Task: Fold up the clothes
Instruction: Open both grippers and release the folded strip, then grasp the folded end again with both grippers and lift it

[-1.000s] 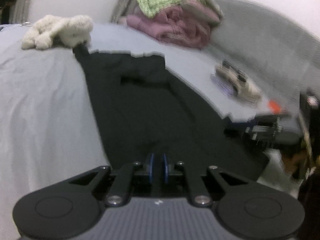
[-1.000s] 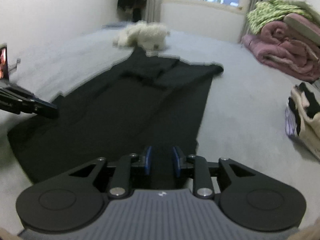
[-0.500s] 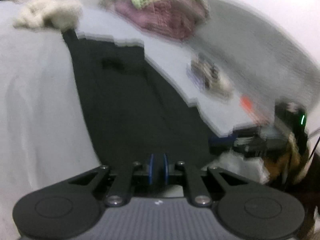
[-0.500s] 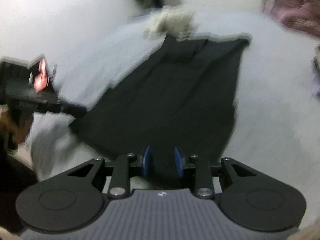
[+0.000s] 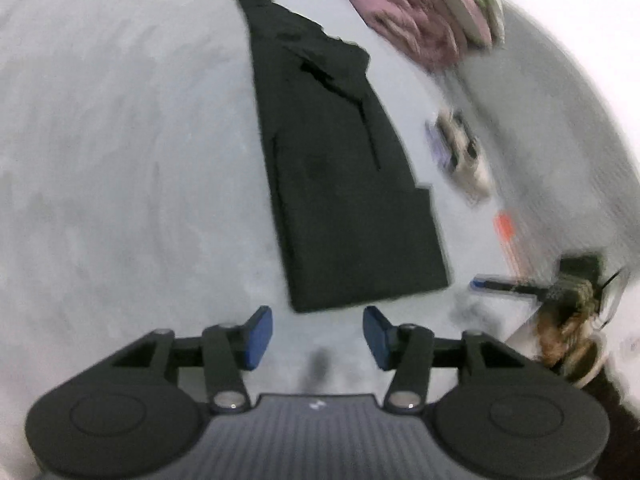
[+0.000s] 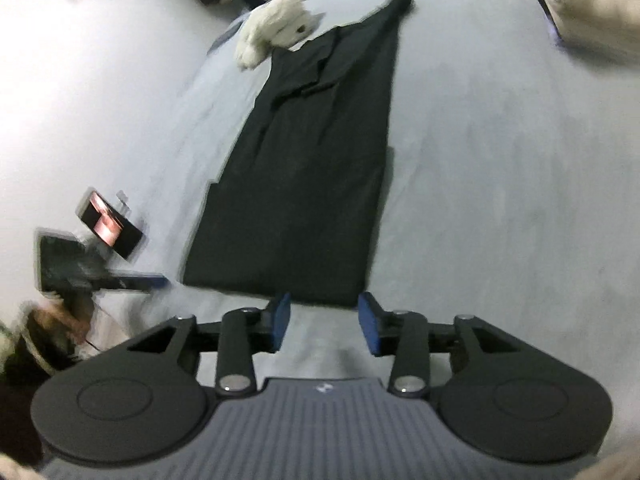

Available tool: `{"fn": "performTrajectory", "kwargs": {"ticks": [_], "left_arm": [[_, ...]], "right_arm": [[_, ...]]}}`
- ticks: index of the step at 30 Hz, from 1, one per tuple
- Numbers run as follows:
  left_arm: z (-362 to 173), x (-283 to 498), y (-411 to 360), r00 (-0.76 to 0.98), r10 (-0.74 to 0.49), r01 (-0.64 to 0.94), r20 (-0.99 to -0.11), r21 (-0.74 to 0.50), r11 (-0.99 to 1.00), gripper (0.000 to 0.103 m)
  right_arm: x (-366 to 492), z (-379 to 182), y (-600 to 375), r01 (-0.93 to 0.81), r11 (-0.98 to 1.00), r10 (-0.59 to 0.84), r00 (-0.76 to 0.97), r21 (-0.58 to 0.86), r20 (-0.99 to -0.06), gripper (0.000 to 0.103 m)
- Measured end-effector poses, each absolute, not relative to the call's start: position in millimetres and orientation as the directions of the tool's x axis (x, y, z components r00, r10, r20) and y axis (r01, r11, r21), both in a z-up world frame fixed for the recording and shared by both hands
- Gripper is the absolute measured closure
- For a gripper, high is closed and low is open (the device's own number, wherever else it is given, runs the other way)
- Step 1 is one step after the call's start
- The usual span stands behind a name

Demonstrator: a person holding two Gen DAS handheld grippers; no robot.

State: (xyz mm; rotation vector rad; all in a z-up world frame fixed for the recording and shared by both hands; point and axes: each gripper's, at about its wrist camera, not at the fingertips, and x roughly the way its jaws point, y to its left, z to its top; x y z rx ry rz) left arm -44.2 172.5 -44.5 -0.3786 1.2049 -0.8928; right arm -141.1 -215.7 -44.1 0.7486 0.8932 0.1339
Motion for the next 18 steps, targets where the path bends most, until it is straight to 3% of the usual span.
{"fn": "performTrajectory", "kwargs": {"ticks": [3, 9, 18], "left_arm": [[-55, -39, 178, 0.068, -0.821, 0.276, -0.566, -0.780, 0.561, 0.047], [-80, -28, 170, 0.012, -0.822, 0.164, -0.569, -0.810, 0.563, 0.044], [-94, -21, 158, 0.010, -0.854, 0.139, -0.520, -0.845, 0.516, 0.044]], "right_arm": [[-138, -56, -229, 0.275, 0.627, 0.462, 0.623, 0.729, -0.631, 0.057], [-133, -75, -246, 0.391, 0.513, 0.486, 0.601, 0.764, -0.635, 0.056], [-120, -93, -243, 0.384, 0.481, 0.517, 0.602, 0.788, -0.608, 0.056]]}}
